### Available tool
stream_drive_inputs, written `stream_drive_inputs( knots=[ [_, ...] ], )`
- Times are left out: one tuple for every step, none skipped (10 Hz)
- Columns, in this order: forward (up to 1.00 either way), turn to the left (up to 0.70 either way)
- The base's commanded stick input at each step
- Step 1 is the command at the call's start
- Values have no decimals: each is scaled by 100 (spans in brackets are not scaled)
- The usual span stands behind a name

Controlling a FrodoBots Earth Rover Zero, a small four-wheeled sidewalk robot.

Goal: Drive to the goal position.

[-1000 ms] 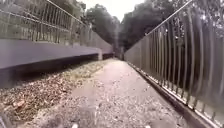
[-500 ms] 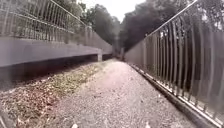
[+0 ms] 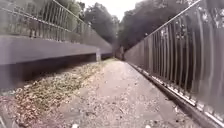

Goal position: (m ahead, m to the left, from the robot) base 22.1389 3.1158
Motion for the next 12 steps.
stream_drive_inputs(
  knots=[
    [100,0],
    [100,0],
    [100,0],
    [100,0],
    [100,0],
    [100,0],
    [100,0],
    [100,0],
    [100,0],
    [100,0],
    [100,0],
    [100,0]
  ],
)
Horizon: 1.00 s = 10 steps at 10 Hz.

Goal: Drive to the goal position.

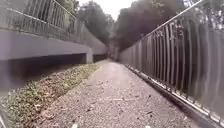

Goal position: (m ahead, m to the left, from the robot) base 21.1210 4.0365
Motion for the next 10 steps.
stream_drive_inputs(
  knots=[
    [100,0],
    [100,0],
    [100,0],
    [100,0],
    [100,0],
    [100,0],
    [100,0],
    [100,0],
    [100,0],
    [100,0]
  ],
)
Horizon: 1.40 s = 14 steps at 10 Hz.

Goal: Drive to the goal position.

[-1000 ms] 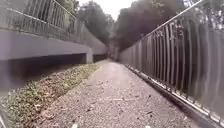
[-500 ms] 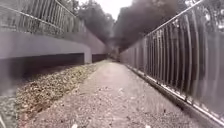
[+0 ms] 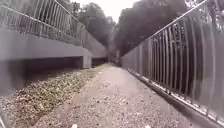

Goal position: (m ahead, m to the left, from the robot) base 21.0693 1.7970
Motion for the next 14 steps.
stream_drive_inputs(
  knots=[
    [100,0],
    [100,0],
    [100,0],
    [100,0],
    [100,0],
    [100,0],
    [100,0],
    [100,0],
    [100,0],
    [100,0],
    [100,0],
    [100,0],
    [100,0],
    [100,0]
  ],
)
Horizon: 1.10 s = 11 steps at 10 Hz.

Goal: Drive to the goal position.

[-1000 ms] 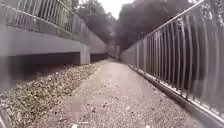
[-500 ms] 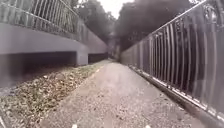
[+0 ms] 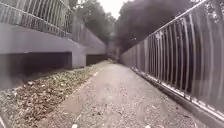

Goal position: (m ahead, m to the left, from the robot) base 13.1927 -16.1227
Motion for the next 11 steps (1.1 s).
stream_drive_inputs(
  knots=[
    [100,0],
    [100,0],
    [100,0],
    [100,0],
    [100,0],
    [100,0],
    [100,0],
    [100,0],
    [100,0],
    [100,0],
    [100,0]
  ],
)
